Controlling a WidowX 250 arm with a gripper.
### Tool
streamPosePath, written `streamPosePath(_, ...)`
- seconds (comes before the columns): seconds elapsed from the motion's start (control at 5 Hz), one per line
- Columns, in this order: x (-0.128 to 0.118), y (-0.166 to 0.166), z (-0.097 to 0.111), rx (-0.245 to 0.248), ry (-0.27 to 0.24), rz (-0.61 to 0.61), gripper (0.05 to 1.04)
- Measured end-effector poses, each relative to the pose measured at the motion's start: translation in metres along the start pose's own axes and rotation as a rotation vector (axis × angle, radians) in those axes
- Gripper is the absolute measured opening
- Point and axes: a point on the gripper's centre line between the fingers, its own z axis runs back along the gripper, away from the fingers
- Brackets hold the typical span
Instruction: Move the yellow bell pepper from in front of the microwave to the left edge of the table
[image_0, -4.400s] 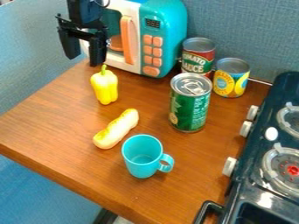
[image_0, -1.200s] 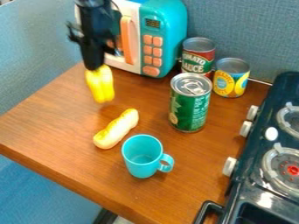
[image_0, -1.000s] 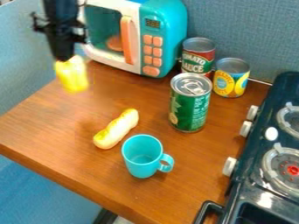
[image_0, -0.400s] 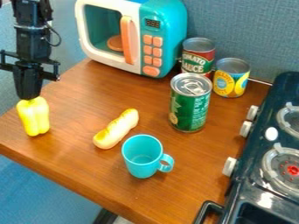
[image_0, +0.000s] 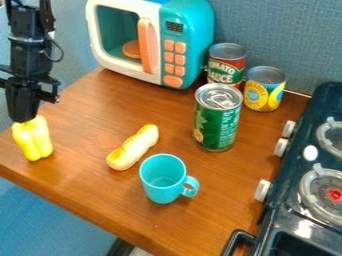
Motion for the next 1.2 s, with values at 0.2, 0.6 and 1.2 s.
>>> streamPosePath(0.2,-0.002,-0.004,-0.006,-0.023,-0.002,-0.018,0.291)
streamPosePath(0.6,0.0,-0.01,0.025,-0.073,-0.16,-0.056,0.875)
streamPosePath(1.2,-0.001,-0.118,0.069,-0.046,-0.297,-0.414,1.009)
